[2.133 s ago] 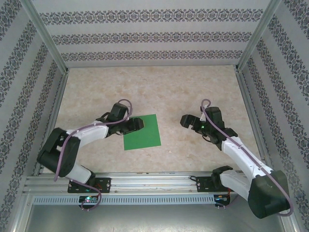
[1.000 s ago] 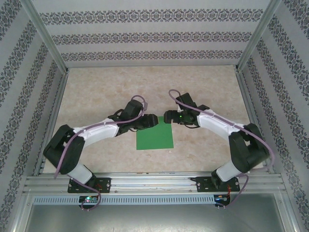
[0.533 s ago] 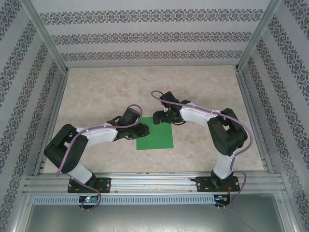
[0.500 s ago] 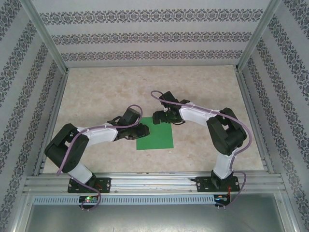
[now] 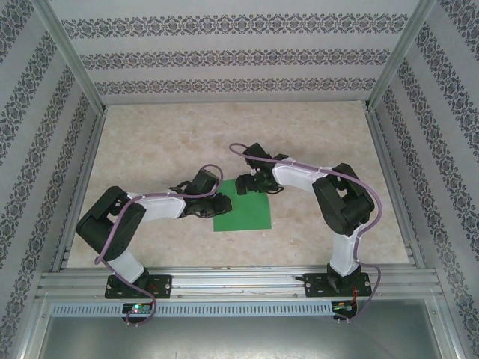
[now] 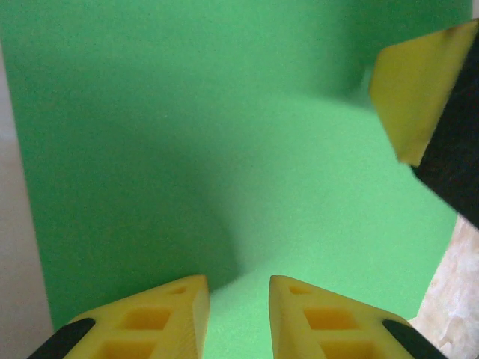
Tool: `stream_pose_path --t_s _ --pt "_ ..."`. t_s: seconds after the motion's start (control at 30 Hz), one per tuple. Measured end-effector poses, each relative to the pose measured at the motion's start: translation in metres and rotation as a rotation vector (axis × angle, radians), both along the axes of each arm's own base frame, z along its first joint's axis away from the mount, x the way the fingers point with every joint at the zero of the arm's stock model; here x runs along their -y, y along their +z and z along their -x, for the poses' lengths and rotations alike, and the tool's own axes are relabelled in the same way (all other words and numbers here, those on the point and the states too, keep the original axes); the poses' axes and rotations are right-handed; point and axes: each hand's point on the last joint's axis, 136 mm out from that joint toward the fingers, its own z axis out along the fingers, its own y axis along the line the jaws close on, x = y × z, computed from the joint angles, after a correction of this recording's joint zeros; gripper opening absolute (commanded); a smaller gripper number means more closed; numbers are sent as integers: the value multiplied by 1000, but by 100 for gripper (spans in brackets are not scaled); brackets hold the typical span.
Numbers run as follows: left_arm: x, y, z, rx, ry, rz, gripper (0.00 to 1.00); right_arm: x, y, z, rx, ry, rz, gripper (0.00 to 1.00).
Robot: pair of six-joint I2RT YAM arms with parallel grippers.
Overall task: Fold a paper plane with a square sheet of paper (fold left side to right side)
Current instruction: Pick up the square sheet of paper from the center of the table.
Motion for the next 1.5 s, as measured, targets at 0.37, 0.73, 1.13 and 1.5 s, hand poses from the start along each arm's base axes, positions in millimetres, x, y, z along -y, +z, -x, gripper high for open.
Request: stream_pose_path --t_s 0.37,0.73,1.13,1.5 --pt "3 2 -3 7 4 19 29 -17 0 18 -19 25 -13 71" --pt "7 8 -5 17 18 58 45 -19 4 40 -78 43 -93 40" --pt "-37 130 -26 394 56 145 78 -14 63 46 -19 120 -396 32" --pt "-72 236 26 844 -77 357 100 -3 228 82 291 398 -818 31"
